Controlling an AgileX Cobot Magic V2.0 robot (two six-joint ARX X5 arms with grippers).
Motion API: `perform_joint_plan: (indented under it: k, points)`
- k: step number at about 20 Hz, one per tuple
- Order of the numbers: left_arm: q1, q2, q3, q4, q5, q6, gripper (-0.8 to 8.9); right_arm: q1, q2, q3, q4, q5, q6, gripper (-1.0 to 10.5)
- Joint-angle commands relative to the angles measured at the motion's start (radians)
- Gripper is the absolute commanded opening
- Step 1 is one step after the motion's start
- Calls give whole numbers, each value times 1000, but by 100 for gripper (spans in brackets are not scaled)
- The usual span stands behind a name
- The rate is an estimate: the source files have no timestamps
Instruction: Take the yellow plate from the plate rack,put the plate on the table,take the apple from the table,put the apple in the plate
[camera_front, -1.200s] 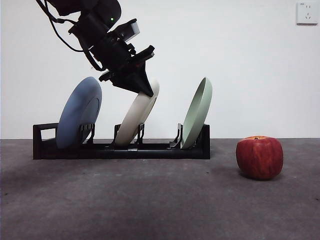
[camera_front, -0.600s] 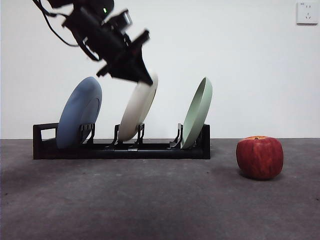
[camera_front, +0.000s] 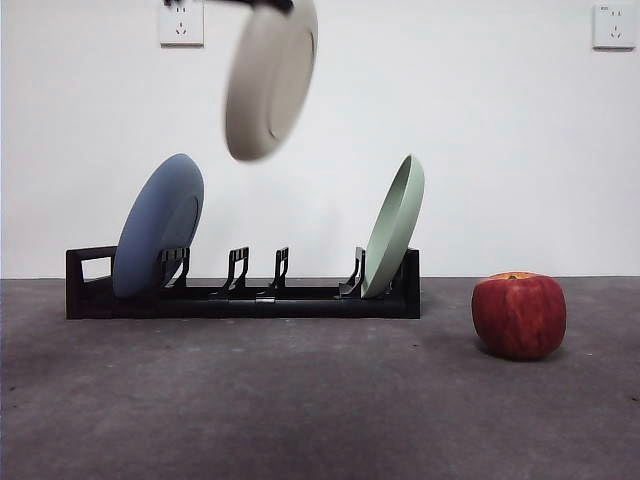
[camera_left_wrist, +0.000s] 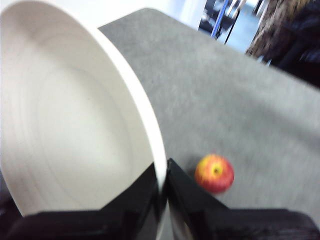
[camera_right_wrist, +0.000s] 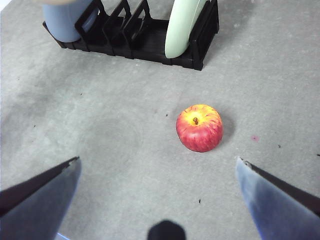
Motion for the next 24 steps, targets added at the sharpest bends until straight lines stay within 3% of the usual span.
perform_joint_plan:
  k: [1, 5, 8, 11, 14, 19, 24]
  points:
    - [-59, -75, 2, -129, -147, 187, -6, 0, 0, 5, 8, -4, 3, 598]
    - [-229, -138, 2, -359, -439, 286, -6, 0, 0, 5, 8, -5, 4, 598]
    - [-368, -132, -10, -479, -613, 281, -5, 0, 0, 5, 9, -5, 4, 598]
    - [-507, -127, -95, -489, -763, 234, -5, 0, 0, 5, 9, -6, 4, 598]
    - [-594, -127, -260, -405, -848, 173, -5, 0, 0, 5, 9, -35, 4, 598]
    - [-703, -82, -518, -135, -930, 171, -5, 0, 0, 5, 8, -49, 19, 598]
    - [-736, 85, -545, -48, -972, 201, -6, 0, 0, 5, 3, -49, 22, 598]
